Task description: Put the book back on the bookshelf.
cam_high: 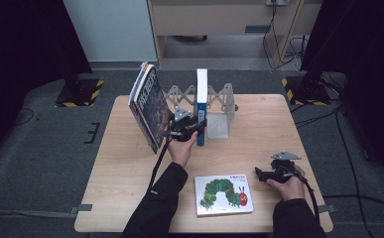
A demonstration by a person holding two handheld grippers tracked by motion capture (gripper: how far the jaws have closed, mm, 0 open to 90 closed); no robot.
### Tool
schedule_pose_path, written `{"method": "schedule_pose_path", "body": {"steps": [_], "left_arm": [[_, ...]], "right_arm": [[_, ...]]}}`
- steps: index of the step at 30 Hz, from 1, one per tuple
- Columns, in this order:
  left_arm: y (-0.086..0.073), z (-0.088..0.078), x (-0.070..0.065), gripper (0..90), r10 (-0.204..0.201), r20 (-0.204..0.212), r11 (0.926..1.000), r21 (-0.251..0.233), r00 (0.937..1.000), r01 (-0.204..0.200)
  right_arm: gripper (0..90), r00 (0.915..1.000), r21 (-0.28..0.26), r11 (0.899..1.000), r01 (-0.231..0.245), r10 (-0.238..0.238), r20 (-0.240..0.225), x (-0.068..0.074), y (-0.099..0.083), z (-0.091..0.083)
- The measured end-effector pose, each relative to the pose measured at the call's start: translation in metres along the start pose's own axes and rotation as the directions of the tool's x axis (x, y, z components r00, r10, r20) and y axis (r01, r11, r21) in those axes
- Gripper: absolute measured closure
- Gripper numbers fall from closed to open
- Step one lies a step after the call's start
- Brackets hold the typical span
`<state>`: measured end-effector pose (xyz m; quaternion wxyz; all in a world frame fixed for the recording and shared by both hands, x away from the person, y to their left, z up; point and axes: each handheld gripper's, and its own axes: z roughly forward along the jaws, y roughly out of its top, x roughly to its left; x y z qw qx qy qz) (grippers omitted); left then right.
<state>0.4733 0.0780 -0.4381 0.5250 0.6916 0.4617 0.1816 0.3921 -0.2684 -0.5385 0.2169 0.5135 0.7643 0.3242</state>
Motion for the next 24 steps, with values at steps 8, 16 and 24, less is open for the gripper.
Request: {"method": "schedule_pose_path", "body": {"steps": [8, 16, 24], "left_arm": [[-0.005, -0.003, 0.004, 53.9, 0.014, 0.016, 0.9995, -0.030, 0.9998, -0.013], [-0.014, -0.008, 0.008, 61.2, 0.029, 0.040, 0.9996, -0.005, 0.9988, -0.029], [-0.015, -0.003, 0.008, 61.3, 0.008, 0.039, 1.0000, 0.001, 0.9992, -0.008]], "right_arm": [[8.8, 1.0000, -0.002, 1.000, 0.002, -0.002, 0.001, 0.000, 0.000, 0.000], [8.8, 1.0000, -0.002, 1.000, 0.000, 0.000, 0.002, 0.000, 0.000, 0.000], [8.8, 1.0000, -0.002, 1.000, 0.001, -0.001, 0.001, 0.000, 0.000, 0.000]]}}
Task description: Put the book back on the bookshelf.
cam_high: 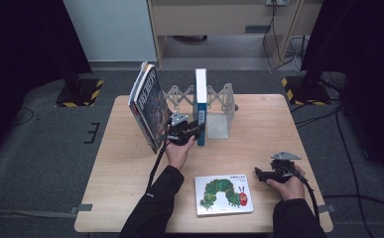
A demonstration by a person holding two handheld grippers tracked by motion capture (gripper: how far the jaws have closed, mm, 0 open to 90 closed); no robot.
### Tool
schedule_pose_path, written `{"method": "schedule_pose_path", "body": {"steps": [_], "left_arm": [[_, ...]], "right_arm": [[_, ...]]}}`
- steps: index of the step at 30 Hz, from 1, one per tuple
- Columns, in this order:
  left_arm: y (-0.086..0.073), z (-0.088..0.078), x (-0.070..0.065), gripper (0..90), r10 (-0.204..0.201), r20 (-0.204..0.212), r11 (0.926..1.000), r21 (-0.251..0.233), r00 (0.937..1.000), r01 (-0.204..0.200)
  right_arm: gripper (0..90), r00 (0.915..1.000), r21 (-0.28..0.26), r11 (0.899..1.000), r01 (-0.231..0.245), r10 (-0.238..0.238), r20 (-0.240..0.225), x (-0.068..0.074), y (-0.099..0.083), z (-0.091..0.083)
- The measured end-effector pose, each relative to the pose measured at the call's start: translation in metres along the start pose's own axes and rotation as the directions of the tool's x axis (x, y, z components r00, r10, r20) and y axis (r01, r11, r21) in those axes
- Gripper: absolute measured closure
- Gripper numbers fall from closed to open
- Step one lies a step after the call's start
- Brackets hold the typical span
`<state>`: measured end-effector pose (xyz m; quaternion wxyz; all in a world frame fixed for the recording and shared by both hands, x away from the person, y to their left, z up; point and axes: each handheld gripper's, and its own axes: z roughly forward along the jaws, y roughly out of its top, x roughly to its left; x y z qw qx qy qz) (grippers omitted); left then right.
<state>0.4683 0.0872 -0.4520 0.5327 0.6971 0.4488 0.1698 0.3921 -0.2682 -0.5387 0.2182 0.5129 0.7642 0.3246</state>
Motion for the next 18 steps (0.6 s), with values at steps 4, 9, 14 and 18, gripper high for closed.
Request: {"method": "schedule_pose_path", "body": {"steps": [4, 9, 14, 18], "left_arm": [[0.0015, 0.0013, -0.0007, 60.7, 0.000, 0.003, 1.0000, 0.006, 1.0000, 0.000], [0.0038, 0.0037, -0.0034, 59.8, 0.001, 0.004, 1.0000, 0.009, 1.0000, -0.001], [0.0039, 0.0037, -0.0040, 59.6, 0.012, -0.002, 0.9999, 0.006, 0.9999, -0.012], [0.0038, 0.0025, -0.0032, 59.3, 0.016, -0.005, 0.9998, 0.006, 0.9999, -0.016]], "right_arm": [[8.8, 1.0000, 0.000, 1.000, 0.000, 0.000, 0.000, 0.0000, 0.0000, 0.0000], [8.8, 1.0000, 0.001, 1.000, 0.000, 0.000, -0.002, 0.0000, 0.0001, 0.0000], [8.8, 1.0000, 0.000, 1.000, 0.000, 0.000, 0.000, 0.0001, 0.0000, 0.0000], [8.8, 1.0000, 0.000, 1.000, 0.000, 0.000, -0.001, 0.0000, 0.0000, 0.0001]]}}
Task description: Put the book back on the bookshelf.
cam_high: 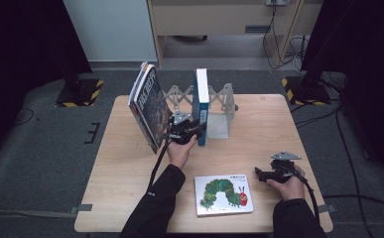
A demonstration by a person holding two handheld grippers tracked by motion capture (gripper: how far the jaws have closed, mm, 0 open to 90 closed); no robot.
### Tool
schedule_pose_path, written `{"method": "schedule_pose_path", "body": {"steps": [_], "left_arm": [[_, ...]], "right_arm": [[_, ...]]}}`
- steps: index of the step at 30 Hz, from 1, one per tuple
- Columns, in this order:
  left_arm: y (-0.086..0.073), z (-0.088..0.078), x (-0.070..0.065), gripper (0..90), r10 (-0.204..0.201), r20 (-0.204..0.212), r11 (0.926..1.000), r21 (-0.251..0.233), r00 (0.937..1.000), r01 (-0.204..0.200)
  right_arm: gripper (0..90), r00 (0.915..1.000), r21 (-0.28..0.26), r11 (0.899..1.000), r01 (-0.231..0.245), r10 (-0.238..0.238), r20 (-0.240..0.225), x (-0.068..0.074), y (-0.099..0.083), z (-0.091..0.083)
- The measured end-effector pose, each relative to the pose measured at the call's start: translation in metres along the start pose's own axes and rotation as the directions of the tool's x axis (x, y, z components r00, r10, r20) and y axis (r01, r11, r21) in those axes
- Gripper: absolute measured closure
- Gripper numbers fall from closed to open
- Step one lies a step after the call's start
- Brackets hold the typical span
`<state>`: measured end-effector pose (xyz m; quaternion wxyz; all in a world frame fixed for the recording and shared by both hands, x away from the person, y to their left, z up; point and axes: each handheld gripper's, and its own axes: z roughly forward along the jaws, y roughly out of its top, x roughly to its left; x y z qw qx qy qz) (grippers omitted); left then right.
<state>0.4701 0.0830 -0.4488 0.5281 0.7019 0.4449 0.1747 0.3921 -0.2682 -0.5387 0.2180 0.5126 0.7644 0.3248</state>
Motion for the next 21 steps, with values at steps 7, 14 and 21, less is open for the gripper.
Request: {"method": "schedule_pose_path", "body": {"steps": [7, 14, 21], "left_arm": [[0.000, -0.001, 0.000, 58.5, 0.010, -0.007, 0.9999, -0.001, 0.9999, -0.010], [0.000, -0.010, 0.004, 55.6, 0.035, -0.001, 0.9994, 0.000, 0.9994, -0.035], [-0.001, -0.019, 0.007, 52.9, 0.061, -0.004, 0.9979, 0.024, 0.9981, -0.061]], "right_arm": [[8.8, 1.0000, 0.001, 1.000, 0.000, 0.000, -0.001, 0.000, 0.000, 0.000], [8.3, 1.0000, 0.000, 1.000, -0.001, 0.001, 0.001, 0.000, 0.000, 0.000], [4.2, 0.9999, 0.014, 1.000, -0.012, 0.012, -0.002, 0.000, 0.001, 0.001]]}}
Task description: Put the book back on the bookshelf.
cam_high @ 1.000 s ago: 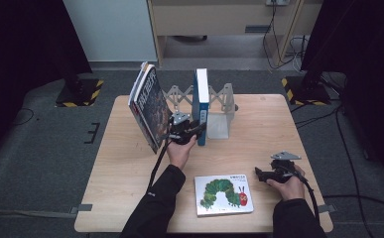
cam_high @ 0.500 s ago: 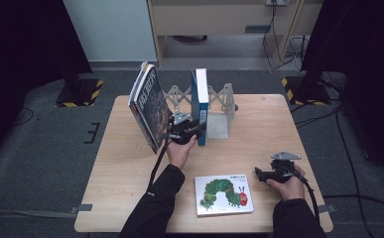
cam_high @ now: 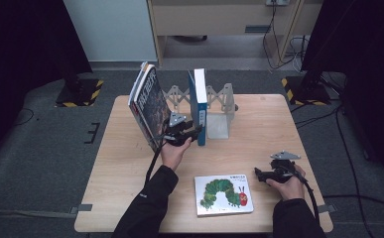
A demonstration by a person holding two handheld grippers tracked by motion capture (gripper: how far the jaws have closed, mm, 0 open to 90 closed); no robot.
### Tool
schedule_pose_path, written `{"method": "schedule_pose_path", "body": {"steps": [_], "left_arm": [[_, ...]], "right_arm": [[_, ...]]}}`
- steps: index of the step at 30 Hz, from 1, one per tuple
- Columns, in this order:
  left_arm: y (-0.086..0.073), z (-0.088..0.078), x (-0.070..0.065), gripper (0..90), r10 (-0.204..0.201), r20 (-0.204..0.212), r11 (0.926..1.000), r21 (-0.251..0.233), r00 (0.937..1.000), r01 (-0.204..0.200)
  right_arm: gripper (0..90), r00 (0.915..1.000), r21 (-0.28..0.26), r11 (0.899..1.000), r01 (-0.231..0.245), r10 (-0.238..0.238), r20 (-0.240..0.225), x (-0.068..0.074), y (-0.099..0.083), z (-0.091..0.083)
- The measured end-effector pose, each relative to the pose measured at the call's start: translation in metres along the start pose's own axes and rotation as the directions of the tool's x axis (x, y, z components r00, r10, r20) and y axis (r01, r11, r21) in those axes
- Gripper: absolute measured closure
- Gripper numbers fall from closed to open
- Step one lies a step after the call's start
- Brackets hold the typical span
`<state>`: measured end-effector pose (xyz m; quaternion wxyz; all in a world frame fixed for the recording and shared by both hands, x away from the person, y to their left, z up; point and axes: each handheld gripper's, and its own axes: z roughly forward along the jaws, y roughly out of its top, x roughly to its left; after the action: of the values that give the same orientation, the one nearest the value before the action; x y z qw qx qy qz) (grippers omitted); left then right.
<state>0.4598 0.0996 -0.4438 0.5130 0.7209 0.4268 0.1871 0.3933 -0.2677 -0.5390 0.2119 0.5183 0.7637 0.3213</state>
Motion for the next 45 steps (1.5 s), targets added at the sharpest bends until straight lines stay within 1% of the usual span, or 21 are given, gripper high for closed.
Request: {"method": "schedule_pose_path", "body": {"steps": [3, 8, 11, 12, 14, 16, 18, 20, 22, 23, 24, 26, 27, 31, 33, 37, 39, 41, 42, 43, 45], "left_arm": [[-0.001, -0.007, -0.001, 52.3, 0.010, 0.006, 1.0000, 0.002, 0.9999, -0.010], [-0.004, -0.023, -0.001, 49.8, 0.036, 0.010, 0.9991, 0.023, 0.9993, -0.036], [-0.007, -0.034, -0.002, 47.5, 0.060, 0.010, 0.9973, 0.043, 0.9982, -0.060], [-0.009, -0.038, -0.003, 46.7, 0.068, 0.016, 0.9964, 0.050, 0.9976, -0.069], [-0.012, -0.045, -0.003, 45.4, 0.086, 0.012, 0.9939, 0.068, 0.9962, -0.087], [-0.017, -0.052, -0.004, 43.4, 0.084, 0.019, 0.9938, 0.071, 0.9963, -0.085], [-0.024, -0.059, -0.003, 42.3, 0.106, 0.009, 0.9905, 0.087, 0.9943, -0.107], [-0.031, -0.064, -0.003, 41.7, 0.099, 0.015, 0.9887, 0.112, 0.9950, -0.100], [-0.039, -0.070, -0.005, 40.6, 0.102, 0.013, 0.9868, 0.125, 0.9947, -0.103], [-0.043, -0.073, -0.005, 40.2, 0.108, 0.016, 0.9841, 0.140, 0.9940, -0.109], [-0.047, -0.075, -0.006, 39.2, 0.107, 0.021, 0.9824, 0.152, 0.9940, -0.109], [-0.054, -0.079, -0.008, 37.8, 0.115, 0.015, 0.9789, 0.168, 0.9932, -0.116], [-0.058, -0.081, -0.009, 36.8, 0.112, 0.017, 0.9782, 0.174, 0.9936, -0.113], [-0.069, -0.088, -0.014, 35.5, 0.091, 0.041, 0.9750, 0.200, 0.9950, -0.097], [-0.074, -0.092, -0.017, 34.9, 0.097, 0.048, 0.9713, 0.214, 0.9942, -0.105], [-0.087, -0.096, -0.019, 33.4, 0.077, 0.076, 0.9624, 0.255, 0.9941, -0.094], [-0.094, -0.097, -0.020, 32.9, 0.071, 0.081, 0.9574, 0.274, 0.9942, -0.091], [-0.099, -0.095, -0.022, 32.7, 0.068, 0.085, 0.9515, 0.294, 0.9941, -0.090], [-0.102, -0.092, -0.024, 32.6, 0.052, 0.099, 0.9476, 0.309, 0.9938, -0.080], [-0.104, -0.090, -0.026, 32.5, 0.046, 0.111, 0.9442, 0.320, 0.9928, -0.080], [-0.107, -0.085, -0.031, 32.2, 0.056, 0.123, 0.9387, 0.332, 0.9909, -0.094]], "right_arm": [[3.4, 1.0000, 0.000, 1.000, 0.000, 0.000, 0.003, 0.000, 0.000, 0.000], [2.5, 1.0000, 0.003, 1.000, 0.000, 0.000, 0.005, -0.001, 0.000, 0.001], [2.5, 1.0000, 0.003, 1.000, -0.001, 0.001, 0.005, -0.001, 0.000, 0.001], [2.9, 1.0000, 0.003, 1.000, -0.004, 0.004, 0.008, 0.000, 0.000, 0.001], [4.0, 0.9999, -0.003, 1.000, -0.007, 0.007, 0.013, -0.001, 0.000, 0.000], [6.1, 0.9998, 0.001, 1.000, -0.011, 0.011, 0.017, -0.001, 0.000, 0.000], [9.4, 0.9998, 0.008, 1.000, -0.009, 0.009, 0.017, 0.000, 0.001, -0.002], [14.0, 0.9999, 0.019, 1.000, -0.004, 0.004, 0.013, 0.002, 0.002, -0.004], [16.2, 1.0000, 0.033, 0.999, 0.001, -0.001, 0.008, 0.004, 0.003, -0.006], [17.2, 1.0000, 0.033, 0.999, 0.003, -0.003, 0.005, 0.004, 0.003, -0.008], [18.7, 1.0000, 0.030, 1.000, 0.003, -0.003, 0.004, 0.005, 0.004, -0.009], [19.3, 1.0000, 0.018, 1.000, -0.002, 0.002, -0.007, 0.007, 0.006, -0.012], [19.8, 1.0000, 0.008, 1.000, 0.006, -0.006, -0.008, 0.008, 0.007, -0.014], [20.7, 0.9995, 0.002, 1.000, 0.002, -0.002, -0.032, 0.013, 0.007, -0.020], [20.9, 0.9990, 0.006, 1.000, -0.005, 0.006, -0.044, 0.015, 0.008, -0.023], [22.3, 0.9969, -0.007, 1.000, 0.001, -0.001, -0.079, 0.023, 0.007, -0.029], [22.2, 0.9958, -0.014, 1.000, 0.000, -0.001, -0.091, 0.027, 0.006, -0.033], [21.9, 0.9948, -0.023, 1.000, 0.000, -0.002, -0.102, 0.031, 0.005, -0.037], [22.1, 0.9944, -0.028, 1.000, 0.006, -0.008, -0.105, 0.032, 0.004, -0.039], [22.2, 0.9935, -0.037, 0.999, 0.004, -0.008, -0.114, 0.034, 0.003, -0.041], [22.6, 0.9914, -0.044, 0.999, 0.003, -0.008, -0.130, 0.037, 0.001, -0.045]]}}
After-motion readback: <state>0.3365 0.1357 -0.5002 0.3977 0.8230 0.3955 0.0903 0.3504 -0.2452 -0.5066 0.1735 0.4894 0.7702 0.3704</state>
